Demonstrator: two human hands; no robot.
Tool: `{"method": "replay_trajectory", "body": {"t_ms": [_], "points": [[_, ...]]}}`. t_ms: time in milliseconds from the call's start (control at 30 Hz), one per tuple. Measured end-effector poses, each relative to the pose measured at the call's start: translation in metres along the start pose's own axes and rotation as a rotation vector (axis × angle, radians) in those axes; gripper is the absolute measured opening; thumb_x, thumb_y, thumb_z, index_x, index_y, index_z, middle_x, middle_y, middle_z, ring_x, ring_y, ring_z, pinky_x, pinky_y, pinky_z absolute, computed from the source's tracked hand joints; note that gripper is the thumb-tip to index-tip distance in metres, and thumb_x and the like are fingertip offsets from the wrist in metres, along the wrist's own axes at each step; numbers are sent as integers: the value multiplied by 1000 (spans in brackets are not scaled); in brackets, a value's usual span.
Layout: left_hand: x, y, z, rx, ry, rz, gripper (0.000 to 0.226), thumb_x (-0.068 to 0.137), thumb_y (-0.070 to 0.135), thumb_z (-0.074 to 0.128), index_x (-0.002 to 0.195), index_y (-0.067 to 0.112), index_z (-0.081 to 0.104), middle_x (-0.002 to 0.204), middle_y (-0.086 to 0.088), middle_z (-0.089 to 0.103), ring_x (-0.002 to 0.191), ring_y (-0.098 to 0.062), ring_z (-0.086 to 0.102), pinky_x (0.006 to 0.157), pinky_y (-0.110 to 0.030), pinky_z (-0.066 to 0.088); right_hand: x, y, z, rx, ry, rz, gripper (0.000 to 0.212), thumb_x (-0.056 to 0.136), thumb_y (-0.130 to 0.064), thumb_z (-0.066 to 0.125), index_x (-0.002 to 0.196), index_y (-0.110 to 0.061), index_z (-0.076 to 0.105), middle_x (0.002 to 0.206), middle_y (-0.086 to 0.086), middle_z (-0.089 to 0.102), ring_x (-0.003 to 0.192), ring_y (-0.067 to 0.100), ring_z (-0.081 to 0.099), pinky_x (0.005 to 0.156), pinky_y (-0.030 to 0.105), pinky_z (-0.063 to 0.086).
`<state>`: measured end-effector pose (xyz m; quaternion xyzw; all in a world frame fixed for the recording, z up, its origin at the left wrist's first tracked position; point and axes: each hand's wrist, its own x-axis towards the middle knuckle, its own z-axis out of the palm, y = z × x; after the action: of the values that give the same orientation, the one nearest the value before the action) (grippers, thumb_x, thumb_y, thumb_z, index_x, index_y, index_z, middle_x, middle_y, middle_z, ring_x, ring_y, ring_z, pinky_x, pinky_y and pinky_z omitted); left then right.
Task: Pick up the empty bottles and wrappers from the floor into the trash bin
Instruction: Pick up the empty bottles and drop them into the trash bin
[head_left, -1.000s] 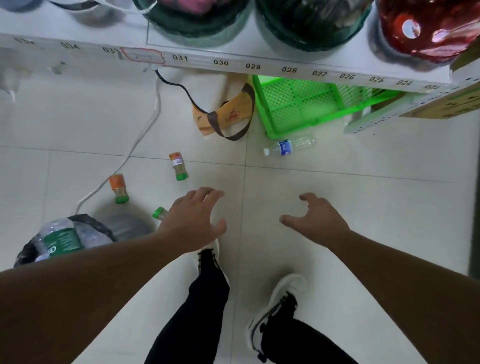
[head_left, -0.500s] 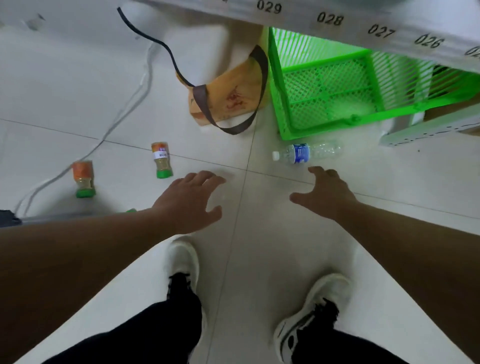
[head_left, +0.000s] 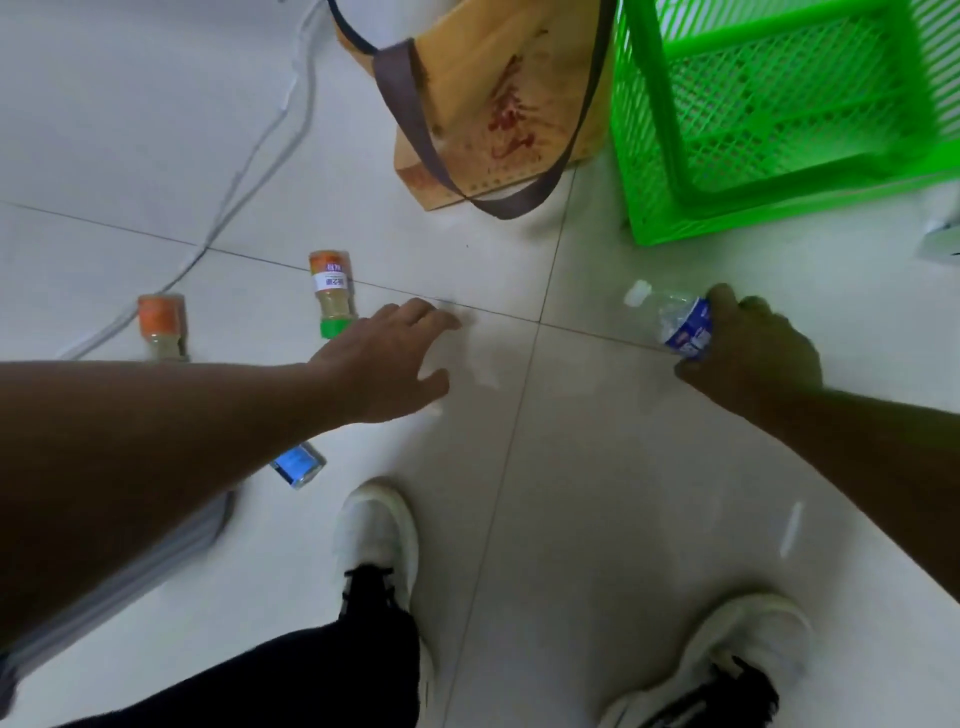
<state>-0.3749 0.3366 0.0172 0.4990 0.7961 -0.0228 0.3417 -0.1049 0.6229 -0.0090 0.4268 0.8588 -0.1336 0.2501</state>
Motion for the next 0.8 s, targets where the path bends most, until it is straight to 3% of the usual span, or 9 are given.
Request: {"method": "replay_trajectory", "body": {"t_ms": [167,267,467,633,800], "points": [[-87,27,-33,-40,-24,-87,68,93,60,54,154,34,38,153,3,48,131,-27,55,97,-47,55,-94,-16,-47,255,-145,66,66,74,-43,85,119,-23,41,101,14,66,91,39,68,82,48,58],[-146,48,-54,-39,-101,-100,69,93,61,51,155,37,35,158,3,43,136,-27,51,102,-50,50,-150,-31,-82,313,-153,95,61,73,-42,83,115,-25,42,95,10,66,84,35,66,75,41,52],[-223,72,-110,-57,-93,-59,66,95,50,57,156,29,41,153,0,48,132,-29,52,108,-47,46,-238,-68,-141,399,-150,151,55,70,-47,80,107,-29,42,84,0,62,69,23,58,70,37,44],[-267,80,-134,-91,-85,-66,65,96,48,56,155,28,41,152,0,48,134,-28,51,107,-48,48,-278,-94,-162,470,-196,139,60,74,-56,83,112,-32,43,90,-6,64,73,12,61,71,35,50],[-300,75,-132,-79,-10,-131,64,93,53,53,152,31,42,148,3,50,135,-26,51,103,-49,52,-306,-118,-161,514,-199,90,61,75,-55,84,114,-29,45,91,-4,64,76,16,64,71,36,53]]}}
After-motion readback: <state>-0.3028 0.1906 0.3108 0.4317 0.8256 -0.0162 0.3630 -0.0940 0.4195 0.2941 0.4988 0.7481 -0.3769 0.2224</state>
